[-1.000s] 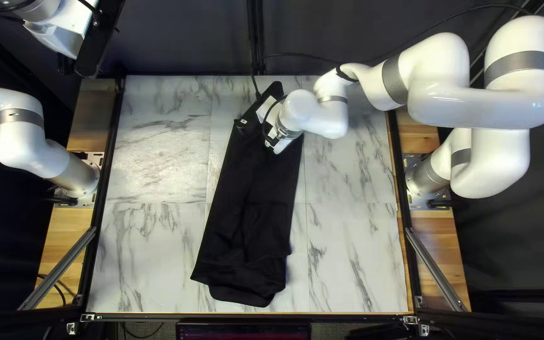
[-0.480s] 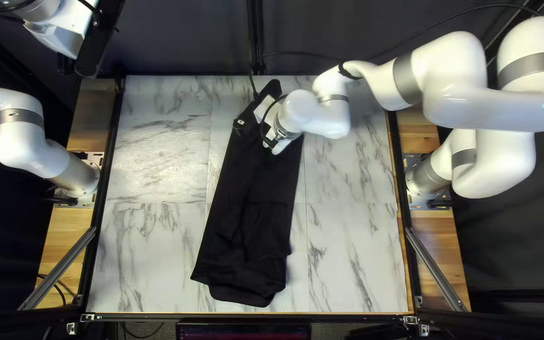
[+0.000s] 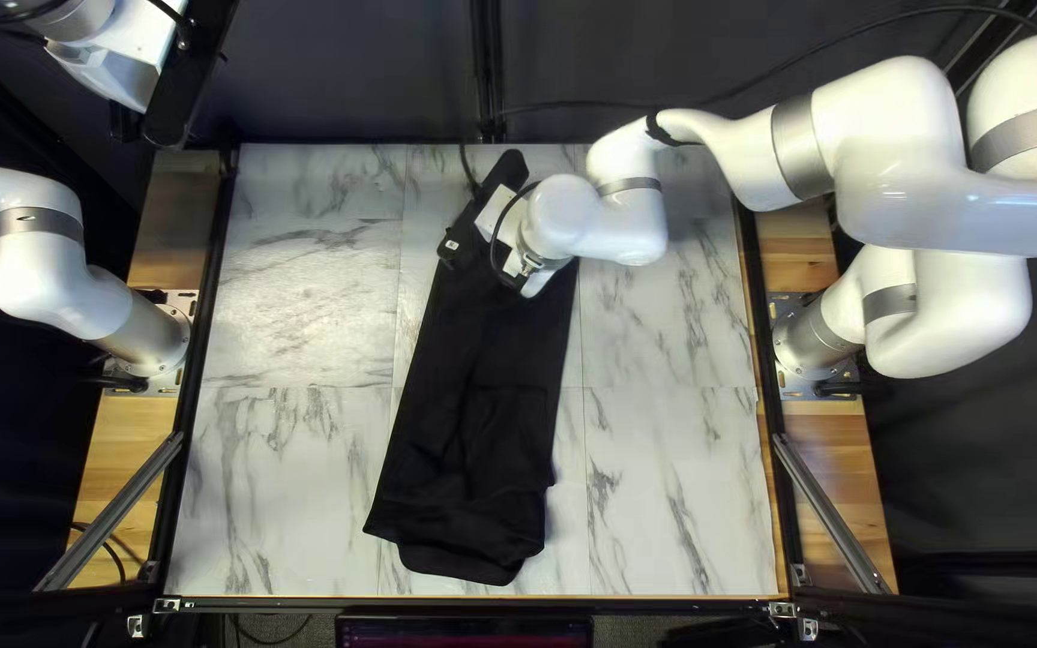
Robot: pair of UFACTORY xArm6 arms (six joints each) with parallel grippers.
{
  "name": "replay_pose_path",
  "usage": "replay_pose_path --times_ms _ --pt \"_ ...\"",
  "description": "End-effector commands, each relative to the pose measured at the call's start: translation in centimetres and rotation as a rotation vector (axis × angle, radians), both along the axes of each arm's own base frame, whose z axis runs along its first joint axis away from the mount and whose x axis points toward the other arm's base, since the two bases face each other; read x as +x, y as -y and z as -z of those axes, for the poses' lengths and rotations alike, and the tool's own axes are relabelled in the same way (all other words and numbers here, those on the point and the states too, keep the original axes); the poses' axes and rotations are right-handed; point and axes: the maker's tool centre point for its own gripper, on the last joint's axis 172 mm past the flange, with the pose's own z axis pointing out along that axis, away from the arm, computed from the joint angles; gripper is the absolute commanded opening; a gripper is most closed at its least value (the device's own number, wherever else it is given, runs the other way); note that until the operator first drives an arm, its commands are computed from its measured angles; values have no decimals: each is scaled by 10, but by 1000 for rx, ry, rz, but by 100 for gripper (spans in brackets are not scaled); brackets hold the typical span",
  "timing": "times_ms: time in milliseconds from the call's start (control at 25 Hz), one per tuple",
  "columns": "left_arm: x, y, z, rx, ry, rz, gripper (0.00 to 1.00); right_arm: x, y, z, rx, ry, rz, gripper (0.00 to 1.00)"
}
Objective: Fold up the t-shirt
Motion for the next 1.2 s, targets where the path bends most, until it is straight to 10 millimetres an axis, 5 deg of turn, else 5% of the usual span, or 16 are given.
replay_pose_path --times_ms 40,360,400,480,520,800,1200 --pt "0 0 0 0 0 0 100 -1 -1 -5 -16 -29 -28 0" --pt "0 0 0 0 0 0 100 -2 -12 5 -24 -60 -55 2" --pt "0 0 0 0 0 0 100 -1 -12 7 -20 -57 -55 55" --pt "0 0 0 0 0 0 100 3 -10 14 -4 -47 -56 94" --pt "0 0 0 0 0 0 100 5 -8 21 4 -39 -55 99" --pt "0 0 0 0 0 0 100 12 -1 40 24 -12 -46 100" --pt "0 0 0 0 0 0 100 -5 -15 60 34 -12 -38 100"
